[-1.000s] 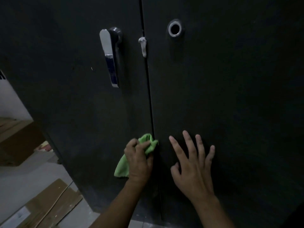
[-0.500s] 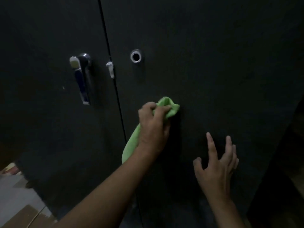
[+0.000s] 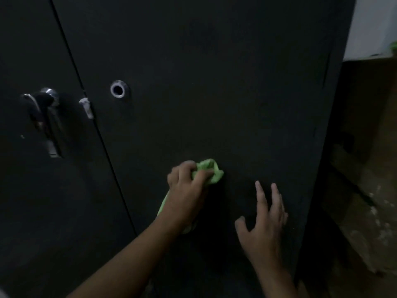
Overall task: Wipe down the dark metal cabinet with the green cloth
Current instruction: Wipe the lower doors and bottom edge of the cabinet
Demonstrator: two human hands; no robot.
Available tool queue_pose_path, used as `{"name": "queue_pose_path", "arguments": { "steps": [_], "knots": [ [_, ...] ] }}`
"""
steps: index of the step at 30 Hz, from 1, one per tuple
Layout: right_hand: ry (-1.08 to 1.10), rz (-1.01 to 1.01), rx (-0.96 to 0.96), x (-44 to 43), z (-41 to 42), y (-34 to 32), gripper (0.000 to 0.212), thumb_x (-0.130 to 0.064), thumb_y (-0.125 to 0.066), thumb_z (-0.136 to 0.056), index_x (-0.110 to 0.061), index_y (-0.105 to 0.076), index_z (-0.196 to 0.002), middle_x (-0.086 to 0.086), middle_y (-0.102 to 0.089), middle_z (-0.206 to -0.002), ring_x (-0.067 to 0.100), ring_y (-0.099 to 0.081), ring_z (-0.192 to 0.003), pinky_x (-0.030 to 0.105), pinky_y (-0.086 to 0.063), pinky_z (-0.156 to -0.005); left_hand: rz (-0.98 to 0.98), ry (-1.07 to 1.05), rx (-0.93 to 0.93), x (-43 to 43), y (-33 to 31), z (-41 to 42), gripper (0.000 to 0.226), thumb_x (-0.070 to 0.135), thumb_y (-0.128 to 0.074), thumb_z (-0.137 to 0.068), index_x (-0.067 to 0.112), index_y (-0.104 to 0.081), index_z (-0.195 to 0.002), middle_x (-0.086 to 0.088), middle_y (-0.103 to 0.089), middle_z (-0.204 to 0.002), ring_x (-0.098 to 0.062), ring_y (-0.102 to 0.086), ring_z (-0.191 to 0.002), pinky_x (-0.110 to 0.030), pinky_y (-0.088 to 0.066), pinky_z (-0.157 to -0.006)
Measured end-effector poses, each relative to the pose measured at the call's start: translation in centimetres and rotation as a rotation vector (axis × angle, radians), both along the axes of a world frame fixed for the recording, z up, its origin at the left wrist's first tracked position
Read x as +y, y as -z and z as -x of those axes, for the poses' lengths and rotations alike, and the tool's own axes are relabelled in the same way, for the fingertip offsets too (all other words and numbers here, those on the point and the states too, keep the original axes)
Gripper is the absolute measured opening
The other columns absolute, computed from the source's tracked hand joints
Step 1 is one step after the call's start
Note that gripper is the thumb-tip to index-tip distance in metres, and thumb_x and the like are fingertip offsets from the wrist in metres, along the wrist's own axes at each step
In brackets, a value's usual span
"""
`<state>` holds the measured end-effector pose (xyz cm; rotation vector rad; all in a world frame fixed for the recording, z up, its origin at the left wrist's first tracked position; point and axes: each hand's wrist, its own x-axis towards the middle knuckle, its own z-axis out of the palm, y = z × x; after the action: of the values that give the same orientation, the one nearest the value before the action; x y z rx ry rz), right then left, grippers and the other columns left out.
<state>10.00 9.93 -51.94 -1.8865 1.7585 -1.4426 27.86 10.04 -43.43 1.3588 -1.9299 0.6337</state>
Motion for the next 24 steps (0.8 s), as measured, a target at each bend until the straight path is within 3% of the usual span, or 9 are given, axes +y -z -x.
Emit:
{"name": "queue_pose_path", "arguments": {
  "steps": [2,4,7,11,13,16,19,21,24],
  "knots": [
    [-0.045,0.055,0.002,0.3,-0.4,-0.4,0.101,-0.029,-0.065,-0.071,-0.035,-0.013,-0.158,-0.003,-0.006,-0.166,0.025,-0.003,-0.154,0.061,-0.004,-0.12,0.061,0.057,0.043,-0.7,-2.6,1.6,0.053,0.017,-0.08,-0.072,0.023,-0.054,-0.118,-0.006,-0.034,-0.121,-0.021,-0.034,-0.105,-0.037,-0.04,-0.084],
    [-0.108,0.101,0.023,0.5,-0.9,-0.7,0.101,-0.031,-0.059,-0.071,-0.033,-0.008,-0.158,-0.007,-0.003,-0.167,0.02,0.005,-0.155,0.059,0.002,-0.121,0.106,0.123,-0.036,-1.5,-4.0,3.1,0.042,0.016,-0.078,-0.074,0.016,-0.062,-0.113,-0.007,-0.043,-0.117,-0.018,-0.04,-0.102,-0.031,-0.044,-0.08],
    [-0.137,0.131,-0.059,0.4,-1.0,-0.6,0.1,-0.036,-0.054,-0.073,-0.034,-0.002,-0.158,-0.009,0.0,-0.167,0.018,0.007,-0.155,0.06,0.0,-0.121,0.095,0.189,-0.106,-2.2,-4.0,5.0,0.031,0.017,-0.072,-0.079,0.012,-0.067,-0.109,-0.01,-0.055,-0.112,-0.02,-0.051,-0.099,-0.029,-0.047,-0.079],
    [-0.208,0.023,-0.014,-0.1,-0.7,0.0,0.122,-0.059,-0.061,-0.071,-0.045,0.034,-0.146,-0.021,0.032,-0.158,0.008,0.028,-0.148,0.049,0.014,-0.121,-0.047,0.233,-0.043,-2.2,-1.8,8.1,0.03,0.016,-0.068,-0.083,0.011,-0.067,-0.113,-0.01,-0.056,-0.112,-0.021,-0.053,-0.101,-0.027,-0.046,-0.082],
    [-0.173,0.019,0.024,-0.6,-0.9,1.0,0.129,-0.051,-0.069,-0.074,-0.046,0.042,-0.14,-0.018,0.035,-0.156,0.006,0.031,-0.146,0.05,0.012,-0.123,-0.182,0.26,0.058,-2.0,-0.7,9.0,0.035,0.02,-0.062,-0.088,0.016,-0.063,-0.123,-0.008,-0.052,-0.121,-0.018,-0.049,-0.108,-0.023,-0.044,-0.087],
    [-0.104,0.161,-0.108,-1.6,-0.2,2.3,0.123,-0.026,-0.076,-0.081,-0.041,0.022,-0.153,-0.015,0.014,-0.165,0.01,0.012,-0.153,0.052,-0.002,-0.124,-0.384,0.378,0.083,-1.6,0.6,8.9,0.059,0.026,-0.061,-0.092,0.03,-0.039,-0.147,0.005,-0.035,-0.135,0.001,-0.036,-0.116,-0.004,-0.031,-0.094],
    [0.055,0.218,-0.159,-2.7,1.1,3.4,0.108,-0.012,-0.069,-0.086,-0.048,0.006,-0.155,-0.032,0.008,-0.16,0.0,0.001,-0.148,0.048,-0.022,-0.12,-0.713,0.537,0.039,-1.0,1.8,8.1,0.078,0.02,-0.057,-0.095,0.036,-0.01,-0.155,0.015,-0.024,-0.15,0.006,-0.03,-0.131,-0.011,-0.03,-0.107],
    [0.168,0.249,-0.154,-3.1,1.6,4.0,0.093,-0.011,-0.06,-0.087,-0.053,-0.008,-0.153,-0.034,-0.004,-0.159,0.0,-0.013,-0.138,0.04,-0.029,-0.113,-0.703,0.5,-0.141,-0.8,2.4,7.3,0.082,0.019,-0.057,-0.094,0.035,-0.004,-0.155,0.013,-0.022,-0.156,0.003,-0.025,-0.139,-0.018,-0.027,-0.113],
    [0.322,0.299,-0.199,-3.9,1.6,5.6,0.067,-0.02,-0.046,-0.09,-0.046,-0.031,-0.15,-0.024,-0.025,-0.156,0.007,-0.027,-0.128,0.036,-0.034,-0.106,-0.436,0.42,-0.473,-1.0,3.0,6.1,0.085,0.024,-0.065,-0.084,0.033,-0.016,-0.153,0.008,-0.031,-0.155,-0.006,-0.029,-0.14,-0.034,-0.027,-0.118]
  ]
}}
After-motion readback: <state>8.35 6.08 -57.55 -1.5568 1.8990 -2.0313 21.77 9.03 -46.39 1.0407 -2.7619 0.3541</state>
